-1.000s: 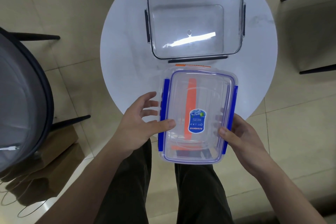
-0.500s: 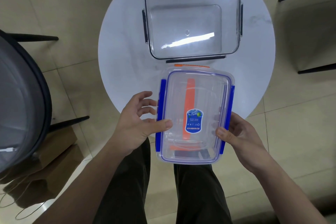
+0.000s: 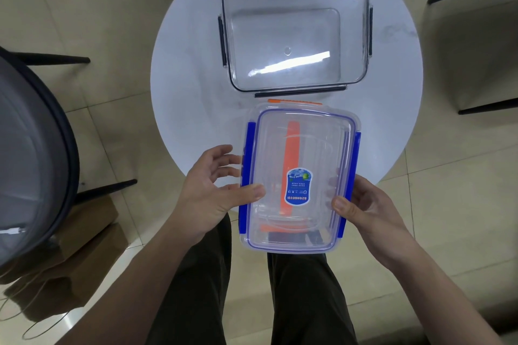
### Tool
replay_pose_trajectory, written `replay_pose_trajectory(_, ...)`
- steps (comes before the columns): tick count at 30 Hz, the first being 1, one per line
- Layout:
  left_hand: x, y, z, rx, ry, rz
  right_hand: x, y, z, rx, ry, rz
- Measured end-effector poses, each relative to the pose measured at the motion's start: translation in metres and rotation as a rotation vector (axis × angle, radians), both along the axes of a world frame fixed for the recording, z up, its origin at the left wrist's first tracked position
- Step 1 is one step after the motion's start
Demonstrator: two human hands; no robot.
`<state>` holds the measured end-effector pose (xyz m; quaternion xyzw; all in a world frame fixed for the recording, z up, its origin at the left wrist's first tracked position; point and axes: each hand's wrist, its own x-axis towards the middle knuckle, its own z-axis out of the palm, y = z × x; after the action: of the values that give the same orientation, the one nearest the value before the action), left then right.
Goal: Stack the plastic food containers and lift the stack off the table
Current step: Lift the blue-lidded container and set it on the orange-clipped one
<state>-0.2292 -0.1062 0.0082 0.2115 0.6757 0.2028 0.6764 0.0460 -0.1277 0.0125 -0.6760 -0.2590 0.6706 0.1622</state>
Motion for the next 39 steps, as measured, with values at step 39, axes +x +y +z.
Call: replay_pose_trajectory(39,0.006,-0.008,0.003,-0.101,-0.019,-0.068,0.001,0.008,-0.001,0.015,-0.014,-0.015)
